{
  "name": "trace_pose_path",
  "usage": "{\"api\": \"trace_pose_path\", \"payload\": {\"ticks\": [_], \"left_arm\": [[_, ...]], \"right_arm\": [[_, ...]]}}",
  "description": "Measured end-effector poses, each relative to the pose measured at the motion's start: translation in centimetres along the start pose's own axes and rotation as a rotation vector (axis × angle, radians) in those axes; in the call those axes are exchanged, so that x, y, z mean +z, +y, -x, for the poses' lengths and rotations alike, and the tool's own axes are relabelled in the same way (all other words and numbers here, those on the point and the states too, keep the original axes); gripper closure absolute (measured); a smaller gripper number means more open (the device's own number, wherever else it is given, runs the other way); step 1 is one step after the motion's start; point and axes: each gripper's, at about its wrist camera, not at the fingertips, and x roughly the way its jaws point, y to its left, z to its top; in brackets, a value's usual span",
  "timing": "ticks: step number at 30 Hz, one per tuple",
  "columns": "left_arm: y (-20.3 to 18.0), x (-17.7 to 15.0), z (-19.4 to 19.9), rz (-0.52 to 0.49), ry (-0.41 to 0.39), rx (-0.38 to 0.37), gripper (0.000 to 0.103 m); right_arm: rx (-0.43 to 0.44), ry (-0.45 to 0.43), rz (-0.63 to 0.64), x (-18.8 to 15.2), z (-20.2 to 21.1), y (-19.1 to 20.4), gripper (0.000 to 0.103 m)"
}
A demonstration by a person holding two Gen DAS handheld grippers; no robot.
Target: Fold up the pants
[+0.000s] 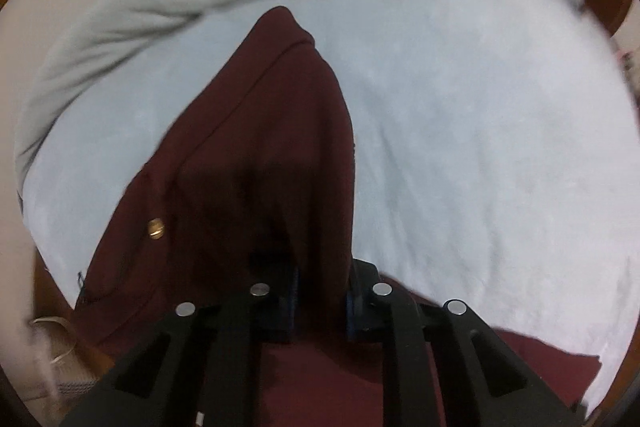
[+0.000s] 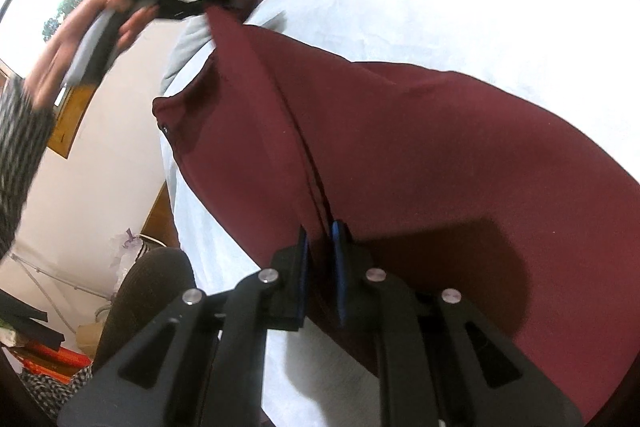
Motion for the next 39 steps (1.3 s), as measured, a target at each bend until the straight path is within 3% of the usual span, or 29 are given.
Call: {"api": "trace_pose_path", "payload": {"ticks": [5, 9, 13, 18, 21, 22, 25, 28, 31, 34, 36, 38, 39], "left_arm": [[5.2, -7.4, 3.8, 0.097, -0.201, -0.134, 0.086], [9.9, -13.3, 4.2, 0.211, -0.283, -0.209, 0.086], [11.9, -15.8, 1.7, 0.309, -0.315, -0.254, 0.086], [12.9, -18.9, -1.6, 0.377, -0.255, -0.272, 0.083], [12.8, -19.0, -1.6, 0.403, -0.232, -0.305, 0.074], [13.2, -19.6, -1.4, 0.403, -0.219, -0.321, 0.060], [12.6, -21.1, 0.9, 0.449, -0.179, -0.354, 0.028], [11.2, -22.4, 1.7, 0.500, -0.112, -0.534, 0.027], [8.7, -22.0, 0.5, 0.476, -0.047, -0.561, 0.028], [6.7, -21.2, -1.2, 0.448, -0.011, -0.530, 0.031], [5.6, -21.2, -2.2, 0.414, 0.016, -0.417, 0.041], [5.4, -21.7, -4.0, 0.411, 0.074, -0.361, 0.059], [5.5, -22.0, -4.3, 0.405, 0.078, -0.338, 0.063]], "right_arm": [[-0.039, 0.002, 0.039, -0.6, 0.8, 1.0, 0.093], [-0.075, 0.005, 0.086, -1.3, 1.3, 2.2, 0.093], [-0.112, 0.021, 0.121, -2.3, 1.1, 2.9, 0.093], [-0.122, 0.047, 0.121, -2.4, 0.3, 3.0, 0.089], [-0.114, 0.045, 0.100, -2.5, 0.3, 2.8, 0.088], [-0.112, 0.042, 0.097, -2.5, 0.5, 2.9, 0.085], [-0.040, 0.026, 0.069, -2.8, 2.0, 3.2, 0.049], [0.017, -0.026, 0.064, -3.2, 3.9, 3.8, 0.049], [0.026, -0.063, 0.029, -2.8, 4.8, 3.9, 0.053], [0.009, -0.100, -0.014, -2.4, 4.9, 3.6, 0.053], [0.050, -0.107, -0.077, -2.2, 4.3, 2.7, 0.053], [0.055, -0.041, -0.124, -2.4, 2.3, 2.0, 0.053], [0.039, -0.014, -0.122, -2.7, 1.5, 1.9, 0.055]]}}
